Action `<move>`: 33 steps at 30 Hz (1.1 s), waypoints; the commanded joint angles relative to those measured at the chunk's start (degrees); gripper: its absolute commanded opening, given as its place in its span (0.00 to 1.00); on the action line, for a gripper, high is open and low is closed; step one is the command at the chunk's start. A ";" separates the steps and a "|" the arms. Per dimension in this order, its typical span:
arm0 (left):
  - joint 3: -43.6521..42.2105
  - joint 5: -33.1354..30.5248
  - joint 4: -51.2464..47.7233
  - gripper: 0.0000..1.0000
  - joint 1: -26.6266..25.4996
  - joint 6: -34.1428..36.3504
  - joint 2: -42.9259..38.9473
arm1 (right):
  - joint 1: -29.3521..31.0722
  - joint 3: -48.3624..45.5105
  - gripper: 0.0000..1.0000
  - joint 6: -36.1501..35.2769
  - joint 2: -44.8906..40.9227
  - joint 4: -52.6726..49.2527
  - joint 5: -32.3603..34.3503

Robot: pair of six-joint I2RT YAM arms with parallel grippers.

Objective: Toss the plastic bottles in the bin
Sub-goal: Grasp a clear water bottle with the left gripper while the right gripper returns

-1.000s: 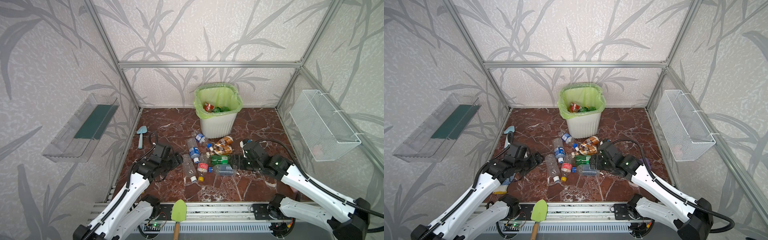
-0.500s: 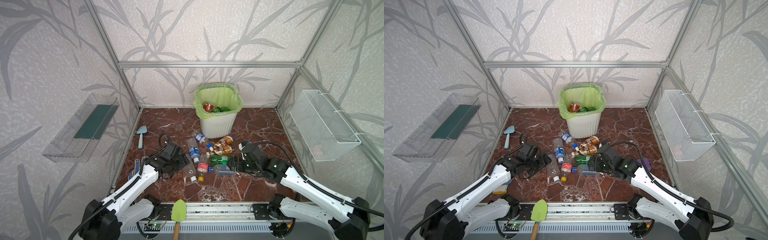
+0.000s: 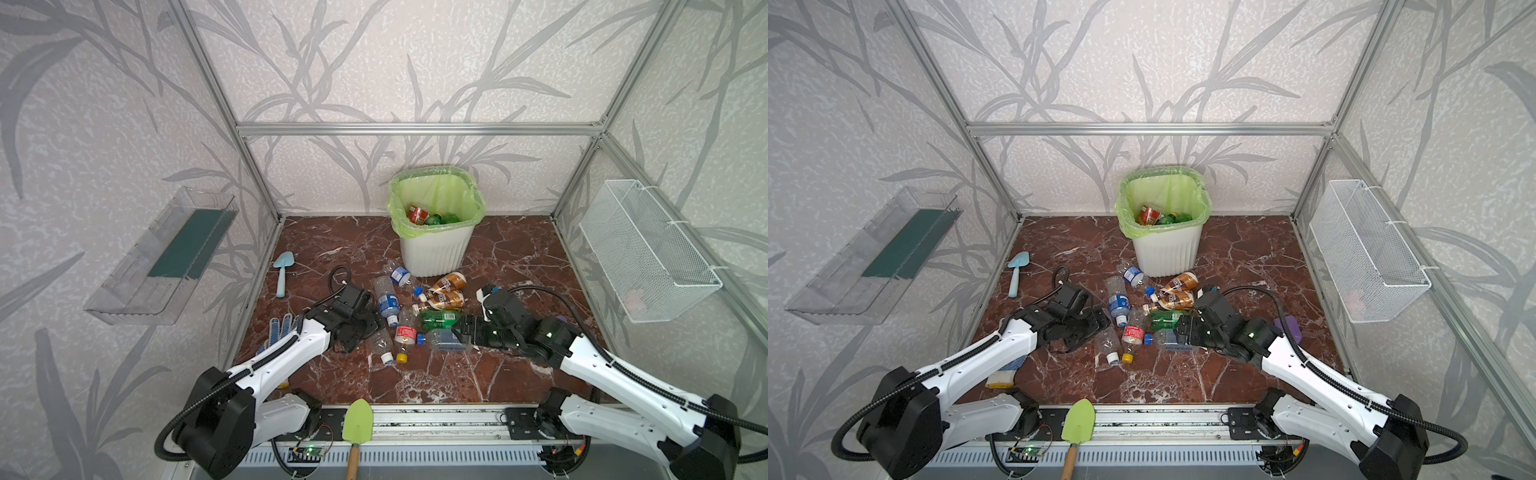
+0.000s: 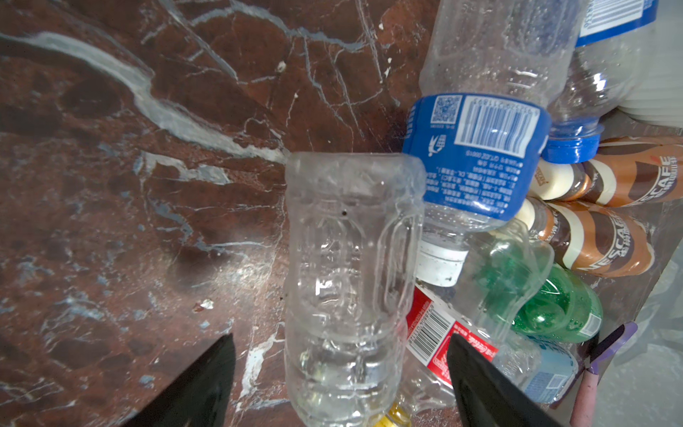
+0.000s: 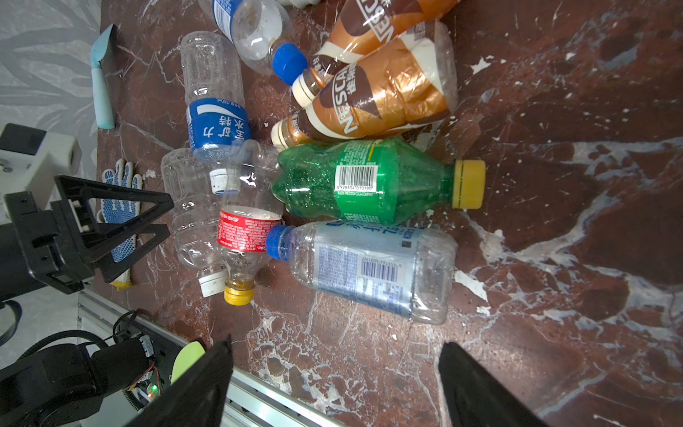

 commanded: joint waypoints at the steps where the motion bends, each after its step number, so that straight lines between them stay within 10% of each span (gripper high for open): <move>1: 0.54 0.46 1.28 0.88 -0.29 -1.01 1.40 | 0.25 -0.61 0.88 0.27 -0.17 0.71 -0.24; 33: 3.38 -0.87 -2.74 0.72 -0.05 1.97 8.42 | 0.26 -0.79 0.87 0.46 0.70 1.31 -0.19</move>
